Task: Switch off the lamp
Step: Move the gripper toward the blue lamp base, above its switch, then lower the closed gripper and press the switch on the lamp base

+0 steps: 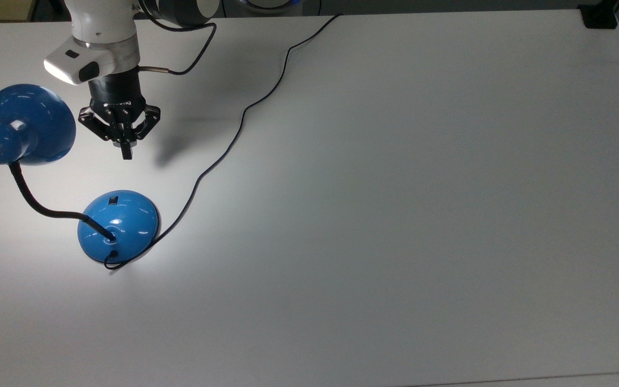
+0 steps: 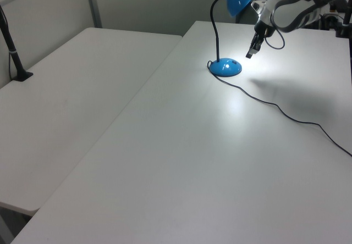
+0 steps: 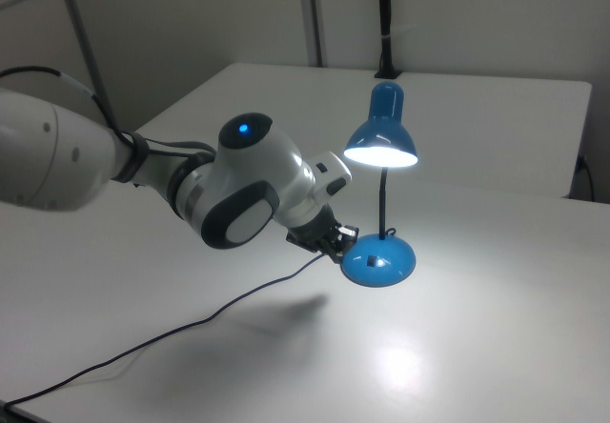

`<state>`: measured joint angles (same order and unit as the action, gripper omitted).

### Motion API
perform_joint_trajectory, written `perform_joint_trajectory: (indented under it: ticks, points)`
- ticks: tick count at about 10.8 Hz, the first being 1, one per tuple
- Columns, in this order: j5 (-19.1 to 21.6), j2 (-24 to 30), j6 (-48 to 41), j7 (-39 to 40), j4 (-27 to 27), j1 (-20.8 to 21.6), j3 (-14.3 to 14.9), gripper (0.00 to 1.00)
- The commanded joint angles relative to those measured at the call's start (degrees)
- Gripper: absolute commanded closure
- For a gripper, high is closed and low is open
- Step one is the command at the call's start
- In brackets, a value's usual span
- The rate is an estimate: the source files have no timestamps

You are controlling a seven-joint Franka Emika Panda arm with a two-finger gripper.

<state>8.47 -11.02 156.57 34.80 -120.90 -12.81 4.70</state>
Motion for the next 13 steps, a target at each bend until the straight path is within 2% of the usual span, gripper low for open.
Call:
perform_joint_trajectory:
  ticks: [1, 3, 6, 13]
  points:
    - [7.3, -1.5, 8.5, -0.6, -1.3, -0.2, 0.2, 1.00]
    - [12.3, -3.0, 11.5, -0.1, -0.7, -0.4, 0.8, 1.00]
    - [16.5, -6.4, 15.4, -0.2, 1.4, 0.2, 0.8, 1.00]
    - [20.5, -10.2, 15.4, -0.2, 5.8, 0.8, 0.8, 1.00]
